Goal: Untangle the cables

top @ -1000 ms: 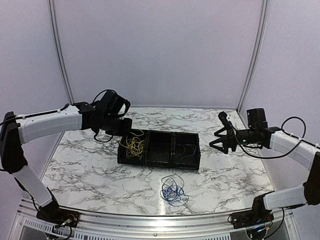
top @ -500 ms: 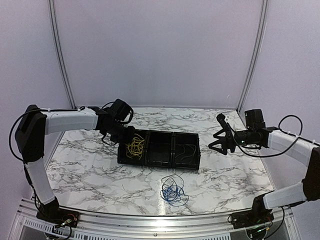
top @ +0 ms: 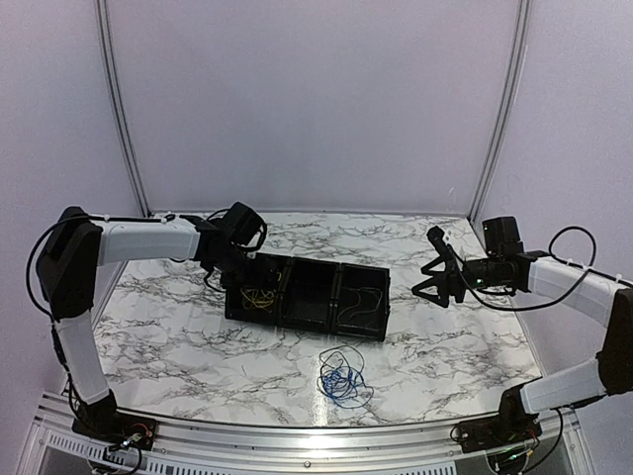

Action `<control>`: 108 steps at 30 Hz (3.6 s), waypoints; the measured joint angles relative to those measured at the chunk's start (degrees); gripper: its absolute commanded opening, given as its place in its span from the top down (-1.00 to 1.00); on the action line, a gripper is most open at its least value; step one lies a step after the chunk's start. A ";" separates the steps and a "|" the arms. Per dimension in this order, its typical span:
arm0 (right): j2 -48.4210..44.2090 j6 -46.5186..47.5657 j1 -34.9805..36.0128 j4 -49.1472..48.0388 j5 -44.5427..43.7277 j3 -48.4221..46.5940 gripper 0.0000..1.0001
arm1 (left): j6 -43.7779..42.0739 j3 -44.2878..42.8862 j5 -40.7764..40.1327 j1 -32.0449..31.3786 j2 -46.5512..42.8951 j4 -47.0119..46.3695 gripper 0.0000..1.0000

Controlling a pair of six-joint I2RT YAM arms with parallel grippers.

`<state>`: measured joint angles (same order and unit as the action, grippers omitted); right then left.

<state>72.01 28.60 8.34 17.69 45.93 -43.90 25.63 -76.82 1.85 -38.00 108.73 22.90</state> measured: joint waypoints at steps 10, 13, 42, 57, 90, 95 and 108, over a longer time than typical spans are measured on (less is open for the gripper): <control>0.00 0.15 0.00 0.13 0.07 -0.11 -0.64 | -3.87 1.22 -2.78 0.11 -14.64 0.33 -0.98; 0.00 0.15 0.00 0.13 0.07 -0.11 -0.64 | -5.51 2.10 -2.73 -0.09 -16.33 0.39 -0.98; 14.67 11.93 18.51 8.22 -29.07 -10.25 -0.42 | -6.62 30.69 -19.47 -6.95 -37.83 -13.03 -0.61; 9.03 4.92 7.56 5.88 -23.82 -10.64 -0.37 | -7.52 26.82 1.22 -20.98 -26.51 -19.15 -0.06; -3.63 8.55 6.99 2.75 -9.49 0.98 -0.17 | -17.11 12.83 5.55 -25.24 -1.97 -15.41 0.91; -1.40 9.07 13.09 6.91 -7.32 -6.95 -0.30 | -17.03 14.29 3.32 -25.22 -9.90 -16.68 0.92; 12.66 6.93 29.92 17.68 0.59 -24.44 -0.50 | -12.20 18.10 0.00 -25.22 -18.95 -25.75 0.92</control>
<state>84.66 35.53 38.26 35.38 46.52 -68.34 13.43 -58.72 1.85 -63.22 89.78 -2.85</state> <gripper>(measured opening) 0.741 0.041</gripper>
